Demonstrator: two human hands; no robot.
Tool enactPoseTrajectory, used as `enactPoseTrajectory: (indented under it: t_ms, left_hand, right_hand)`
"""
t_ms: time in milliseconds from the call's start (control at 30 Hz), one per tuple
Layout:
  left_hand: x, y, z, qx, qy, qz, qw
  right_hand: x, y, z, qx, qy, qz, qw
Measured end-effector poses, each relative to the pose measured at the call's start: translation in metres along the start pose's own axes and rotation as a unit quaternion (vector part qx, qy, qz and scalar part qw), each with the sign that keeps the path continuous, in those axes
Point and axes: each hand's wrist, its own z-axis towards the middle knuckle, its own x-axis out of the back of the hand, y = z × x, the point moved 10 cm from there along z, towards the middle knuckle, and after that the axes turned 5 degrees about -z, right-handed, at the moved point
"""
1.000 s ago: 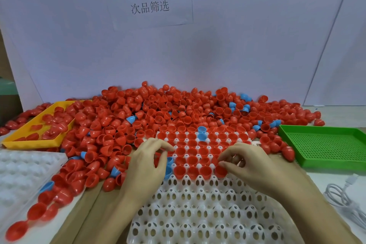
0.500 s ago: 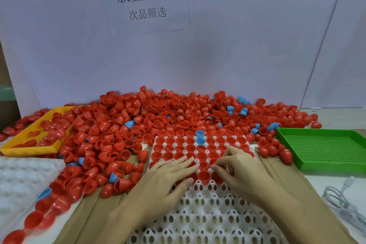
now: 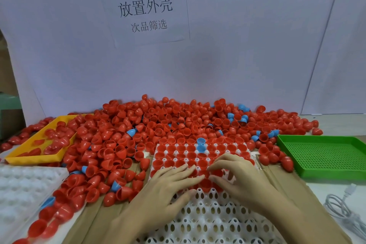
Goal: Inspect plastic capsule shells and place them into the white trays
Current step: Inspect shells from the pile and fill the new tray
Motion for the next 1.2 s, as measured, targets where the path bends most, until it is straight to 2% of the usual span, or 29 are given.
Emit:
enactPoseTrajectory:
  t_ms: [67, 233, 367, 500, 733, 900, 967, 1067, 1133, 1200]
  left_hand:
    - [0.005, 0.0, 0.0, 0.003, 0.007, -0.047, 0.999]
    - [0.037, -0.015, -0.001, 0.049, 0.09, -0.216, 0.971]
    - [0.06, -0.031, 0.012, 0.083, 0.151, -0.2, 0.965]
    - [0.076, -0.05, 0.06, 0.117, 0.173, -0.146, 0.967]
    - [0.072, -0.066, 0.146, 0.105, 0.128, 0.075, 0.983]
    - [0.061, -0.073, 0.163, 0.102, 0.119, 0.142, 0.977]
    - [0.064, -0.069, 0.161, 0.098, 0.155, 0.151, 0.971]
    - [0.084, -0.057, 0.144, 0.08, 0.25, 0.125, 0.957]
    - [0.101, -0.048, 0.127, 0.066, 0.317, 0.049, 0.945]
    - [0.109, -0.036, 0.108, 0.058, 0.347, -0.044, 0.935]
  right_hand:
    - [0.007, -0.001, 0.0, -0.013, 0.018, 0.039, 0.999]
    - [0.018, 0.001, -0.002, -0.029, 0.037, 0.071, 0.996]
    - [0.024, 0.004, -0.002, -0.033, 0.056, 0.082, 0.994]
    - [0.028, 0.004, -0.003, -0.027, 0.077, 0.09, 0.993]
    - [0.03, 0.005, -0.003, -0.03, 0.085, 0.092, 0.992]
    - [0.03, 0.004, -0.002, -0.03, 0.083, 0.085, 0.993]
    - [0.03, 0.004, -0.002, -0.032, 0.078, 0.082, 0.993]
    - [0.03, 0.004, -0.004, -0.039, 0.071, 0.088, 0.993]
    - [0.032, 0.005, -0.005, -0.046, 0.072, 0.093, 0.992]
    - [0.036, 0.005, -0.005, -0.052, 0.082, 0.094, 0.991]
